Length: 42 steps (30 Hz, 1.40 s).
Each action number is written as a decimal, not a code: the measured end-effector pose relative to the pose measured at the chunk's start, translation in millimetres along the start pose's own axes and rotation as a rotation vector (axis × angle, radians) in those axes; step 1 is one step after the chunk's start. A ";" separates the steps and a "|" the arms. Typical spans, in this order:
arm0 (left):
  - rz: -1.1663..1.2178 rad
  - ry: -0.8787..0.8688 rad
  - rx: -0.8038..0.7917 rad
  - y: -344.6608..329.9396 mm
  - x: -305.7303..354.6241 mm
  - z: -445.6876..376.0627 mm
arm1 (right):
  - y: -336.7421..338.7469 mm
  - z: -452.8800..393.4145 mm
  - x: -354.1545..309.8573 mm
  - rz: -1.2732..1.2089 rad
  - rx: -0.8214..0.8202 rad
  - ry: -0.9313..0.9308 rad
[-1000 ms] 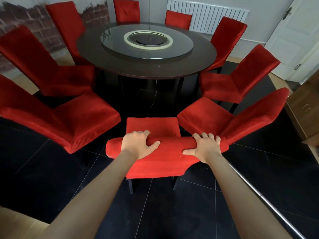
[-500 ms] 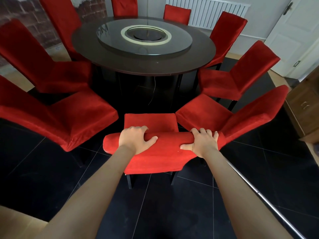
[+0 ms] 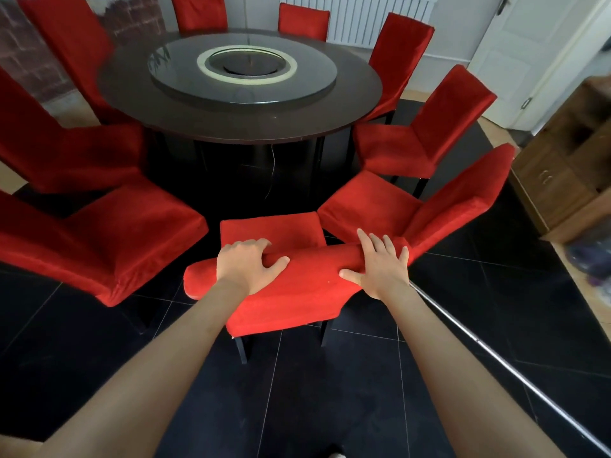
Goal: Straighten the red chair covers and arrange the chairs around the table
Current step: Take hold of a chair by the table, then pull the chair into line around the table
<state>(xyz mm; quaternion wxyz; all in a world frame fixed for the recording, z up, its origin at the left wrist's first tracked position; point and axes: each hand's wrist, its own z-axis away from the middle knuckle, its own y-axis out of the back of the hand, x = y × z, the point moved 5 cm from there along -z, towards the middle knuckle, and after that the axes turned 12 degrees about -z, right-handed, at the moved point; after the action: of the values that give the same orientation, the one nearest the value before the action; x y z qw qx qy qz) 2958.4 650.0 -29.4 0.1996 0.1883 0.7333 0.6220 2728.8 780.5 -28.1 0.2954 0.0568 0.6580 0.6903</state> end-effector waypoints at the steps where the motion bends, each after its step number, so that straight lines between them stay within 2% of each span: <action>1: 0.010 -0.005 0.005 2.0 2.7 -1.5 | 4.3 3.0 5.7 0.000 0.017 -0.014; 7: 0.093 -0.083 0.035 26.0 56.3 -23.5 | 46.8 12.9 56.9 -0.010 0.110 -0.085; 13: 0.159 -0.164 0.045 42.6 143.9 -43.4 | 88.2 15.2 133.7 -0.020 0.147 -0.160; 18: 0.173 -0.155 0.041 47.6 225.9 -66.6 | 123.0 3.6 210.5 0.005 0.151 -0.155; 27: 0.211 -0.112 -0.027 30.7 366.9 -101.2 | 158.5 -46.6 338.8 -0.022 0.091 -0.124; 42: 0.364 -0.156 -0.076 4.3 511.9 -239.8 | 199.4 -173.5 469.4 -0.091 0.052 -0.157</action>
<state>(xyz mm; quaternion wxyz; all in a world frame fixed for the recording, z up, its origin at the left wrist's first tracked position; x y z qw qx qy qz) 2397.4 718.5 -20.0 0.1473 0.3576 0.6455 0.6586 2196.9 863.4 -8.1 0.3755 0.0882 0.6526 0.6522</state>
